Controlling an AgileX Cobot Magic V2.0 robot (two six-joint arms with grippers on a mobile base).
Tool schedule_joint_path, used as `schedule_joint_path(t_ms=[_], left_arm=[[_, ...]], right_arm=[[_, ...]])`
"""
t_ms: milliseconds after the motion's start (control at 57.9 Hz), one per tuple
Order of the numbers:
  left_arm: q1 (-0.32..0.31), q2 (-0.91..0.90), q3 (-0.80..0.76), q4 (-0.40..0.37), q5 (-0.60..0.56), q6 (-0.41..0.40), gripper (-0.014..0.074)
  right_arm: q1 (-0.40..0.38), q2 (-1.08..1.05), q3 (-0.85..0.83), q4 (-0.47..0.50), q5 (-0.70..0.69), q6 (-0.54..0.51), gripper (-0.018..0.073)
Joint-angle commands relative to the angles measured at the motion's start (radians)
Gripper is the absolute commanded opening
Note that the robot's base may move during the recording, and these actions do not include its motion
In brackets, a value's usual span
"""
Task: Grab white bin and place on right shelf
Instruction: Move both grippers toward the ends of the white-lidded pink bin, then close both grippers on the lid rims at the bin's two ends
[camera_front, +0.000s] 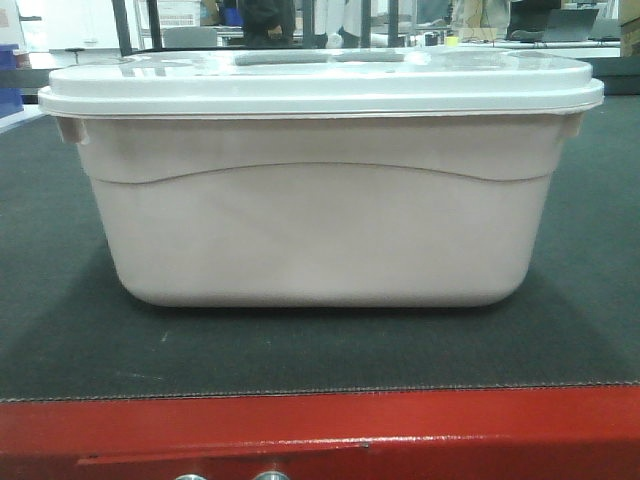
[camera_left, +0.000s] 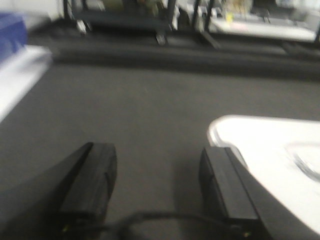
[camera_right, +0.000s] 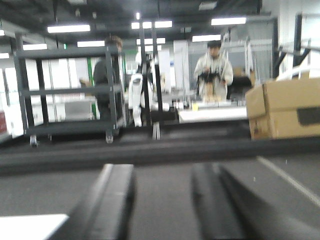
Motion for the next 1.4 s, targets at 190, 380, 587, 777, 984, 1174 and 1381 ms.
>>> schedule_joint_path(t_ms=[190, 380, 587, 777, 984, 1174, 1381], left_arm=[[-0.025, 0.321, -0.301, -0.155, 0.356, -0.004, 0.0318], [0.010, 0.496, -0.485, -0.161, 0.442, 0.038, 0.0318], [0.219, 0.624, -0.575, -0.448, 0.609, 0.306, 0.0318], [0.387, 0.741, -0.575, -0.804, 0.746, 0.556, 0.0318], [0.423, 0.908, -0.575, -1.009, 0.939, 0.684, 0.0318], [0.423, 1.009, -0.575, -1.075, 0.963, 0.712, 0.0318], [0.423, 1.062, -0.573, -1.081, 0.963, 0.712, 0.0316]], right_arm=[[0.001, 0.237, -0.266, 0.036, 0.297, 0.001, 0.0623], [0.000, 0.406, -0.454, 0.201, 0.524, 0.001, 0.0623], [-0.046, 0.610, -0.648, 0.290, 0.765, -0.010, 0.0623], [-0.192, 0.754, -0.702, 0.557, 0.923, -0.209, 0.0623], [-0.365, 0.921, -0.674, 1.051, 1.161, -0.596, 0.0623], [-0.394, 1.082, -0.644, 1.240, 1.319, -0.717, 0.0623], [-0.390, 1.172, -0.564, 1.255, 1.319, -0.756, 0.0623]])
